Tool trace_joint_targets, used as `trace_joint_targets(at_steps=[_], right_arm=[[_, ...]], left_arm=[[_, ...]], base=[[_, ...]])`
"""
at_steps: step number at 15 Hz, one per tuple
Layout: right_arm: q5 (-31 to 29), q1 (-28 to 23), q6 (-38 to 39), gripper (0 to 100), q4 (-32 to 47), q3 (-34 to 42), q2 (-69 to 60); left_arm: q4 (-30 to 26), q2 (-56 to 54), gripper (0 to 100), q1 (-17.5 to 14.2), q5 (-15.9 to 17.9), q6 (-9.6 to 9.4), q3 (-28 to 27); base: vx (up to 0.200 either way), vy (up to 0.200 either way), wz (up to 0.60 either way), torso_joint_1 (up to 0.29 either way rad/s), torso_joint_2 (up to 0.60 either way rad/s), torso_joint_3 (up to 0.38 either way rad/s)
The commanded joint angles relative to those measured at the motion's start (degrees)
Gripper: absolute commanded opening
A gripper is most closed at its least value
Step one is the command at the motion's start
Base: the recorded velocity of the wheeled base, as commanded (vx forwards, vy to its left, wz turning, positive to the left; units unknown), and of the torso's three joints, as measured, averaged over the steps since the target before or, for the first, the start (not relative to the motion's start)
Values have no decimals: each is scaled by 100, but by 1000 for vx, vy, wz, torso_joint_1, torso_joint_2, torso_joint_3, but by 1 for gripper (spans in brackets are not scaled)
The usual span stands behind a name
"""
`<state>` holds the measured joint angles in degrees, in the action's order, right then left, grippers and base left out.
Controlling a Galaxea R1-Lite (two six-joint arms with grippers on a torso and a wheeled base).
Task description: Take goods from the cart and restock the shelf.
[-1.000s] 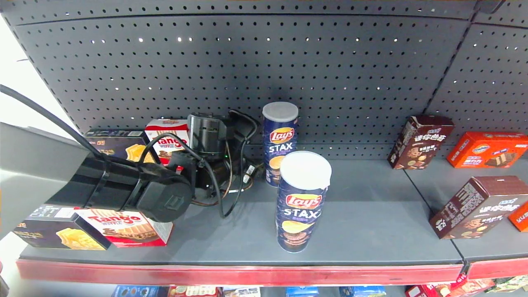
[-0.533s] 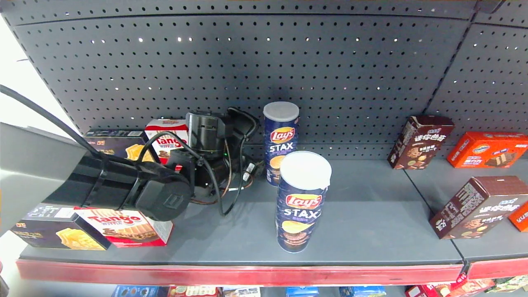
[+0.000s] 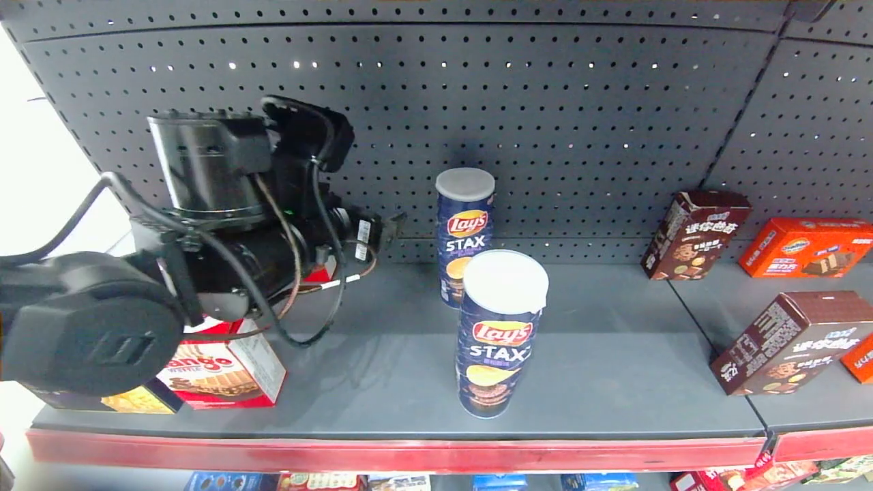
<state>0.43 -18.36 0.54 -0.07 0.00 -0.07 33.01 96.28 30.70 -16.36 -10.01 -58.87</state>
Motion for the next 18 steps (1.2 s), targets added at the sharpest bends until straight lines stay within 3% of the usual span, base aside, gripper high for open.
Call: trace_joint_targets(at_steps=[1, 3, 5, 6, 8, 10, 12, 13, 14, 15, 16, 17, 18], right_arm=[[1, -1, -1, 100, -1, 0, 7], [1, -1, -1, 100, -1, 0, 7], [1, -1, -1, 100, -1, 0, 7], [1, -1, -1, 100, -1, 0, 7], [1, -1, -1, 100, -1, 0, 7], [1, -1, -1, 100, -1, 0, 7], [1, -1, -1, 100, -1, 0, 7], [1, -1, -1, 100, -1, 0, 7], [1, -1, -1, 100, -1, 0, 7], [1, -1, -1, 100, -1, 0, 7], [1, -1, -1, 100, -1, 0, 7], [1, -1, -1, 100, -1, 0, 7], [1, -1, -1, 100, -1, 0, 7]], left_arm=[[513, -1507, 100, 358, -34, 43, 1193], [865, -2219, 100, 675, -34, 16, 1721], [812, -3028, 100, 1176, -34, 8, 2055], [724, -3608, 100, 1395, -16, 16, 2679], [373, -4979, 100, 543, 151, -19, 4015], [557, -6025, 100, -424, 625, -124, 4946], [610, -6754, 100, -1786, 1355, -71, 5729], [522, -6974, 100, -2252, 1662, -63, 5887], [-49, -7484, 100, -3043, 2242, 148, 5887], [-339, -7703, 100, -3281, 2409, 263, 5887], [-972, -8222, 100, -3650, 2638, 438, 5887], [-2027, -9004, 100, -3729, 2682, 509, 5887], [-2528, -9215, 100, -3615, 2682, 456, 5887]], base=[[0, 0, 0, 0, 0, 0], [0, 0, 0, 0, 0, 0], [0, 0, 0, 0, 0, 0], [0, 0, 0, 0, 0, 0], [0, 0, 0, 0, 0, 0], [0, 0, 0, 0, 0, 0], [0, 0, 0, 0, 0, 0], [0, 0, 0, 0, 0, 0], [0, 0, 0, 0, 0, 0], [0, 0, 0, 0, 0, 0], [0, 0, 0, 0, 0, 0], [0, 0, 0, 0, 0, 0], [0, 0, 0, 0, 0, 0]])
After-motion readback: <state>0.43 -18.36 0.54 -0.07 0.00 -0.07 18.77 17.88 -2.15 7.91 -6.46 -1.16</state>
